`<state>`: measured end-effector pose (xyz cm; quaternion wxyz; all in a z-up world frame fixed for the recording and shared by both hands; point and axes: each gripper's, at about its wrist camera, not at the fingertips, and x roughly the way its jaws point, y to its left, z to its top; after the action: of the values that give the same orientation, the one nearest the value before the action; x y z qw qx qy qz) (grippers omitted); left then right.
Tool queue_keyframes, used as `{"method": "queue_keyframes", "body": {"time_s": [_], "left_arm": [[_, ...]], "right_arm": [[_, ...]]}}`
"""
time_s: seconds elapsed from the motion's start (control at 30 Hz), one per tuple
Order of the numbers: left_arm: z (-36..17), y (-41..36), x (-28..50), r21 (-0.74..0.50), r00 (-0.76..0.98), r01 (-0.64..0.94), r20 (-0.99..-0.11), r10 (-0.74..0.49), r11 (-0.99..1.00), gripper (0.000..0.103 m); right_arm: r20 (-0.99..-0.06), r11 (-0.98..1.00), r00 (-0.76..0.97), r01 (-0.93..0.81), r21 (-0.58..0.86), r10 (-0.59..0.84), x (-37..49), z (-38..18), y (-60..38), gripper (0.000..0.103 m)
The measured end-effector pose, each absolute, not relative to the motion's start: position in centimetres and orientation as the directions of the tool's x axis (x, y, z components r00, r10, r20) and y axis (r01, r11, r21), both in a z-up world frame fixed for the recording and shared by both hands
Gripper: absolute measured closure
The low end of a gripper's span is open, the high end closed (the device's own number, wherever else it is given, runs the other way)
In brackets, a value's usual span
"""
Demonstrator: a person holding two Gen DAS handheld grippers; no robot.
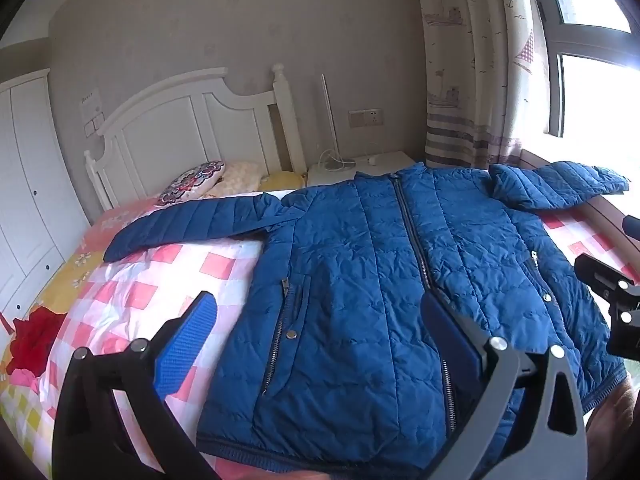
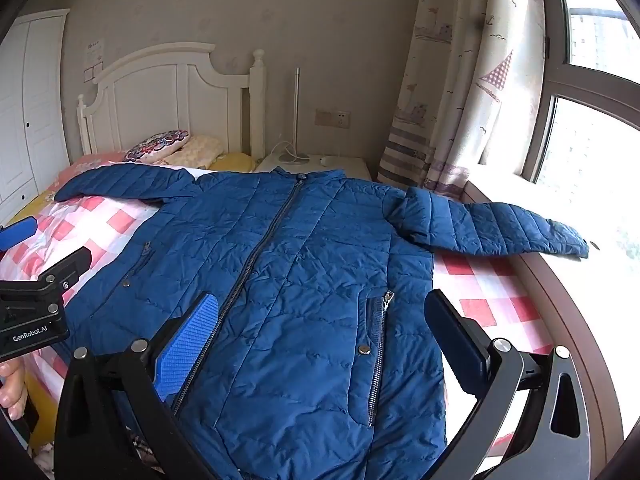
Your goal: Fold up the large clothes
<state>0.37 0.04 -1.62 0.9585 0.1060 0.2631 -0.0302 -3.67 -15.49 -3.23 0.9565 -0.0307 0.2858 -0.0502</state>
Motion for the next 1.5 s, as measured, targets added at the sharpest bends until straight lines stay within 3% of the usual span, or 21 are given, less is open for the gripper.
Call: {"method": "queue_keyframes", "body": {"time_s": [1.5], "left_arm": [[-2.16,0.49,0.04,0.170,0.854,0.108,-0.520,-0.004,0.980,0.002]], "right_arm": [[-0.556,0.995,0.826,0.061,-0.077,-0.093,-3.57,-3.36,-15.24,0.004]]}}
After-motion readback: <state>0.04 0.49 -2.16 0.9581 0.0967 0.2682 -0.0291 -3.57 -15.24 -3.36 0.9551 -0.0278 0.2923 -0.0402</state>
